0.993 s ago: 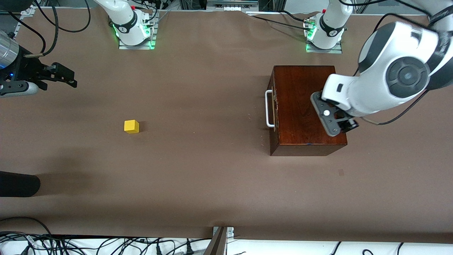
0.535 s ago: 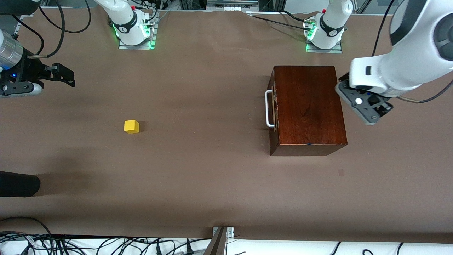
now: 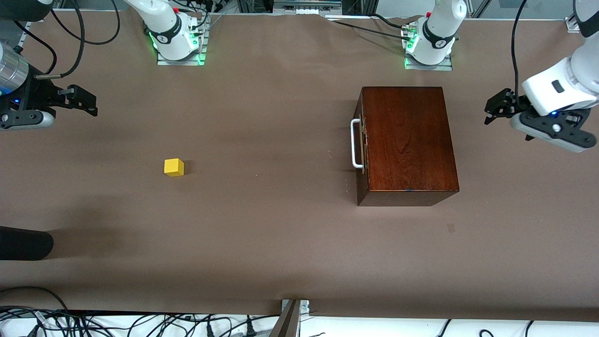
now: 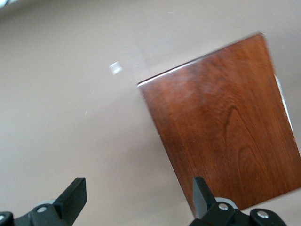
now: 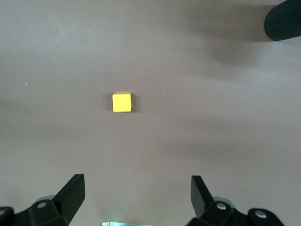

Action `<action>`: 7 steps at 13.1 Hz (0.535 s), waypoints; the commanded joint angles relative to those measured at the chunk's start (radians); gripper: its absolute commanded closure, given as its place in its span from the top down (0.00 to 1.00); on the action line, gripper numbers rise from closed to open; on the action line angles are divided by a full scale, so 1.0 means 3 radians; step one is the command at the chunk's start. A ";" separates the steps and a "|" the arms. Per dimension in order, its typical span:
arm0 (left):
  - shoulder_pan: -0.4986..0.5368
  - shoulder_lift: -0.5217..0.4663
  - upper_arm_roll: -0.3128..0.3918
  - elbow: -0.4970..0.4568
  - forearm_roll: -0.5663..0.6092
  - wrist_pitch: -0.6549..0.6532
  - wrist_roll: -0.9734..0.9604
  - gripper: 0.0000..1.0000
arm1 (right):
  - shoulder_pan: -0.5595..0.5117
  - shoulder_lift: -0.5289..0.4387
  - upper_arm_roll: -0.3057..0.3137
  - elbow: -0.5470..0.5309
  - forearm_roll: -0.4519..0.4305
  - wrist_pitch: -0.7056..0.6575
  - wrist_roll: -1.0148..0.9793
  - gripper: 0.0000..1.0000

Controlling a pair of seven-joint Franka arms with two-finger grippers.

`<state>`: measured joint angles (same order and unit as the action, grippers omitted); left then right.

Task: Open drawer, take yellow block, close drawer

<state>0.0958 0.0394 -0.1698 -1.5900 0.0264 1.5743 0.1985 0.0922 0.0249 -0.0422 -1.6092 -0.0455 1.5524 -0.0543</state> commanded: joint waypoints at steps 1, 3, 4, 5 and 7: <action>-0.0058 -0.0397 0.0146 -0.0534 -0.0078 0.0178 -0.0472 1.00 | 0.0005 0.0029 0.0008 0.0097 0.0003 -0.0087 0.0012 1.00; -0.0292 -0.0382 0.0355 -0.0509 -0.0078 0.0183 -0.0478 1.00 | 0.0025 0.0029 0.0033 0.0097 0.0004 -0.0082 0.0012 1.00; -0.0334 -0.0372 0.0402 -0.0504 -0.0078 0.0183 -0.0478 1.00 | 0.0030 0.0024 0.0074 0.0097 0.0003 -0.0077 0.0007 1.00; -0.0335 -0.0366 0.0407 -0.0503 -0.0078 0.0178 -0.0473 1.00 | 0.0030 0.0019 0.0089 0.0103 0.0003 -0.0056 0.0012 1.00; -0.0340 -0.0356 0.0412 -0.0478 -0.0063 0.0178 -0.0478 1.00 | 0.0030 0.0019 0.0090 0.0103 0.0019 -0.0056 0.0017 1.00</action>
<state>0.0113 -0.0474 -0.0659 -1.7129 0.0237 1.6088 0.0631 0.0980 0.0250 -0.0155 -1.6049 -0.0451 1.5517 -0.0530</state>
